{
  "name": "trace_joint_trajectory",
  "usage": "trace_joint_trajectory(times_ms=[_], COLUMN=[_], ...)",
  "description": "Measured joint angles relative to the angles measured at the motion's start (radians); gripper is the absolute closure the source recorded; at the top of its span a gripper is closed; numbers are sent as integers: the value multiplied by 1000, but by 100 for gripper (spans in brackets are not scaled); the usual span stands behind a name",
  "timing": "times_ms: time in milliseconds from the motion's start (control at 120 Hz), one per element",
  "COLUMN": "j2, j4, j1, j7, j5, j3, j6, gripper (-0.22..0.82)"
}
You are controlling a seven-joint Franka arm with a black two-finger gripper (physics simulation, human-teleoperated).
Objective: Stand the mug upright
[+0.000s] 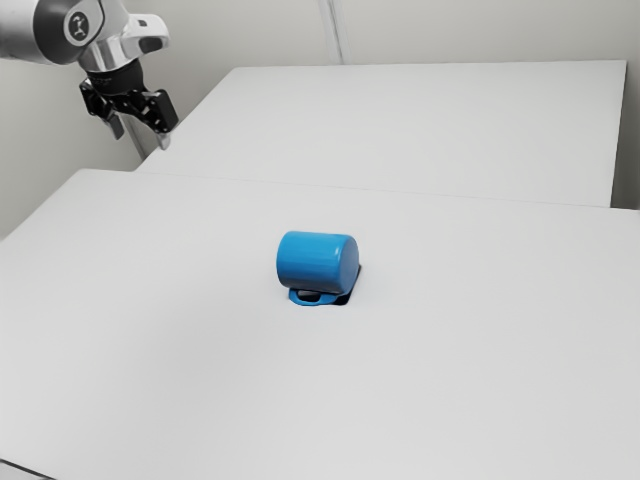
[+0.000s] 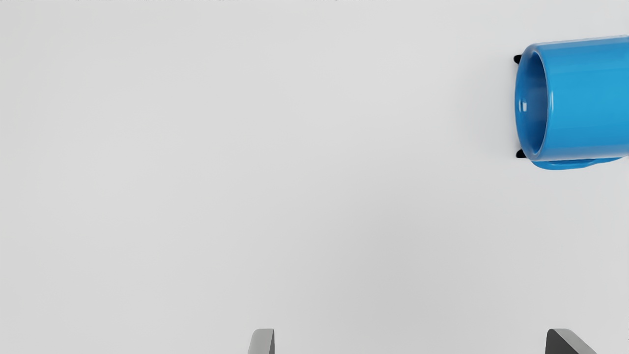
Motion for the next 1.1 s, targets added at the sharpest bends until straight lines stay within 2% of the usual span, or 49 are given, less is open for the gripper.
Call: trace_joint_trajectory(times_ms=[175, 342, 600, 842, 1100], j2=[0, 2, 47, 196, 374], j4=[-5, -64, -164, -183, -151], j1=[3, 18, 73, 167, 203], j7=[12, 22, 32, 56, 124], j5=[-4, -17, -383, -646, -867], j3=[0, 0, 15, 15, 15], j6=[5, 77, 114, 123, 133], gripper=[0, 0, 0, 0, 0])
